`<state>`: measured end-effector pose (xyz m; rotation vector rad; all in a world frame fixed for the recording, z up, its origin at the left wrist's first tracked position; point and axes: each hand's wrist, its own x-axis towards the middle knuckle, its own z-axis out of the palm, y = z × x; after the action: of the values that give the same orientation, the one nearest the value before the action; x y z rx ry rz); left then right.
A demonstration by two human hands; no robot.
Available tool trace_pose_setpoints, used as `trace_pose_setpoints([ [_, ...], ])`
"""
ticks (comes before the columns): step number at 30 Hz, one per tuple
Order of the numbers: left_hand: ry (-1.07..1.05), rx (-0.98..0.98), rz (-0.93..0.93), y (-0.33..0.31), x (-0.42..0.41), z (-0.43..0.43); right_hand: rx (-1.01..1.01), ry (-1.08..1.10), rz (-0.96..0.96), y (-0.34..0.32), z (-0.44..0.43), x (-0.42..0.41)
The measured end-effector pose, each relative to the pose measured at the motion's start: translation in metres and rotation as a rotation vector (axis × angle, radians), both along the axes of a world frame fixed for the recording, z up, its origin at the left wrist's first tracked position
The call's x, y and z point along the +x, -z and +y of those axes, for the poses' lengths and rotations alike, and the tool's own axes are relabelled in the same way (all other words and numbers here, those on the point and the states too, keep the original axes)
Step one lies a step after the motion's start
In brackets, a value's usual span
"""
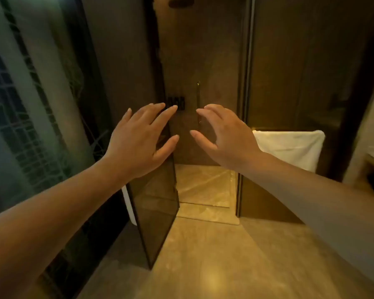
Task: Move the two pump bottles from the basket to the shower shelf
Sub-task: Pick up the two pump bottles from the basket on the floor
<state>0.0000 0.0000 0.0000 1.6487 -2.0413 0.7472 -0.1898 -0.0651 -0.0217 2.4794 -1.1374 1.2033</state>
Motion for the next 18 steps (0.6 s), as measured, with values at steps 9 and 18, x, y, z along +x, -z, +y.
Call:
trace_pose_setpoints([
  [9, 0.260, 0.194, 0.039, 0.094, -0.063, -0.020, 0.217, 0.296, 0.069, 0.096, 0.042, -0.083],
  [18, 0.511, 0.396, 0.020, 0.185, -0.128, -0.005, 0.507, 0.537, 0.061, 0.175, 0.138, -0.132],
])
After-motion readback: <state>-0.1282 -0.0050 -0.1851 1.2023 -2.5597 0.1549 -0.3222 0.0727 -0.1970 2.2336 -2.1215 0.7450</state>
